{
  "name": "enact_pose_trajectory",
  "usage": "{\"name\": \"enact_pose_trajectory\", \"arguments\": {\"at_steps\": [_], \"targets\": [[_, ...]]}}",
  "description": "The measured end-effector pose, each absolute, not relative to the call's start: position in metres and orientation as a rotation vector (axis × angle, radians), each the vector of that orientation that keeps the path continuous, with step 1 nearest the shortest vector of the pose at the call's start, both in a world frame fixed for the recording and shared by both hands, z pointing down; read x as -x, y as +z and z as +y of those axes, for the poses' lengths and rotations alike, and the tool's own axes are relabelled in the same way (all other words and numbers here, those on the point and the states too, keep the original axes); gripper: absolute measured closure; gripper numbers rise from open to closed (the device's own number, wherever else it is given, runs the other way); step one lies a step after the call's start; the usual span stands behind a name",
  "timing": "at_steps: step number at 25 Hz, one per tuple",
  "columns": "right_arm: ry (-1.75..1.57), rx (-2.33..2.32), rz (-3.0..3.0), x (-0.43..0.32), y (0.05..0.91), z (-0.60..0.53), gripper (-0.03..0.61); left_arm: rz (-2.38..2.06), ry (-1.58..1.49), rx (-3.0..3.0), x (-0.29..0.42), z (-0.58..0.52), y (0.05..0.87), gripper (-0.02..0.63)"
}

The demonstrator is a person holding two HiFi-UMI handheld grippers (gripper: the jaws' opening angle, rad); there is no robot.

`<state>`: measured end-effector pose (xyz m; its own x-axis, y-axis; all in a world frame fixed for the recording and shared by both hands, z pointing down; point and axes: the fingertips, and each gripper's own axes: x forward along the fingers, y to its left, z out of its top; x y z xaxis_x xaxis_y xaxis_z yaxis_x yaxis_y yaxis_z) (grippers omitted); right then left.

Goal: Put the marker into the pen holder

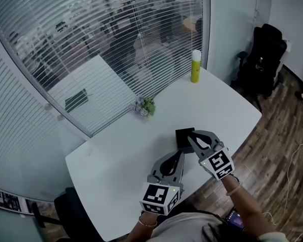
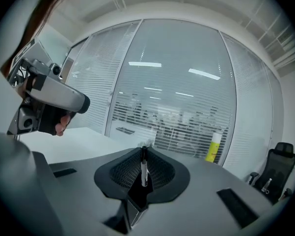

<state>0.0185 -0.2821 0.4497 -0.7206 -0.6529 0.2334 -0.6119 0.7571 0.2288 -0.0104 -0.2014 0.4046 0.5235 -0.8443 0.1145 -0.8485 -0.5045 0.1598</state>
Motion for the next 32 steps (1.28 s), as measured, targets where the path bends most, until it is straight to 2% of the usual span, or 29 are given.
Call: {"name": "enact_pose_trajectory", "arguments": {"at_steps": [32], "targets": [[-0.026, -0.74, -2.378, 0.009, 0.526, -0.301, 0.518, -1.419, 0.035, -2.494, 0.034, -0.222, 0.43, 0.595]]}}
